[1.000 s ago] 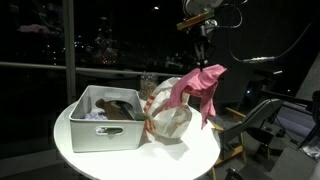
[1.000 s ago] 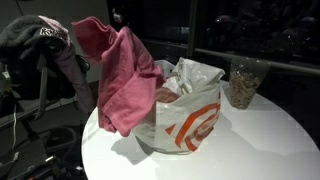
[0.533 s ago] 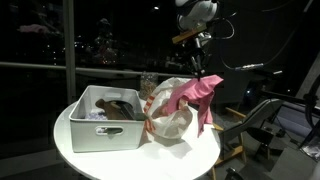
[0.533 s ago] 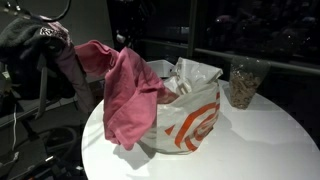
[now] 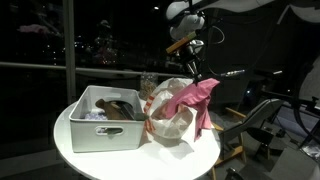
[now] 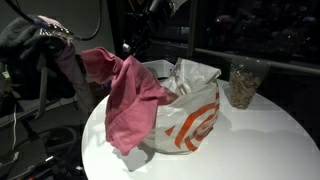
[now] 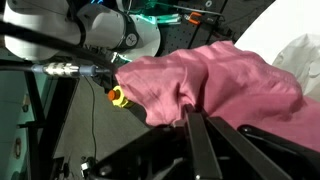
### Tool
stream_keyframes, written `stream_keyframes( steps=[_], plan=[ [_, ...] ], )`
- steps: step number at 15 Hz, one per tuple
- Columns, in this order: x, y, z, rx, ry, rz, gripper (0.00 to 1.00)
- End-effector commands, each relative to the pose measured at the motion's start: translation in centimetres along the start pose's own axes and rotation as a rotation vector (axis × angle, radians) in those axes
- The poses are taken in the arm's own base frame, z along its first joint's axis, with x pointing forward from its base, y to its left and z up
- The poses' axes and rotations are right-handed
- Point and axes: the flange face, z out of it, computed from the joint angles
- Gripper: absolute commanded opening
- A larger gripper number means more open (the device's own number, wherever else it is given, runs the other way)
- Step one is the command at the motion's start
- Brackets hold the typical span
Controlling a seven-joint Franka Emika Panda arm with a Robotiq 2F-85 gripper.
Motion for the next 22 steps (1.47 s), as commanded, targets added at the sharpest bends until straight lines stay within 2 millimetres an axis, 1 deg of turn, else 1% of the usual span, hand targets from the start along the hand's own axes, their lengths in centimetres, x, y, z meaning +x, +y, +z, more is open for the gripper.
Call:
stream_keyframes(
  steps=[1, 6, 8, 10, 14, 17, 20, 22],
  plan=[
    [-0.4, -1.8, -2.3, -0.045, 0.012, 0.028, 0.01],
    [-0.4, -4.9, -3.7, -0.043, 0.048, 0.000, 0.01],
    [-0.7, -5.5, -4.5, -0.021, 0.079, -0.002, 0.01],
    [-1.5, -5.3, -5.5, 0.001, 0.127, 0.005, 0.01],
    [-4.1, -3.5, -8.5, 0.051, 0.249, 0.019, 0.01],
    [-6.2, -3.0, -10.7, 0.112, 0.345, 0.012, 0.01],
    [-7.4, -3.7, -12.1, 0.161, 0.411, -0.022, 0.01],
    [-7.8, -4.9, -12.7, 0.207, 0.442, -0.058, 0.01]
  ],
)
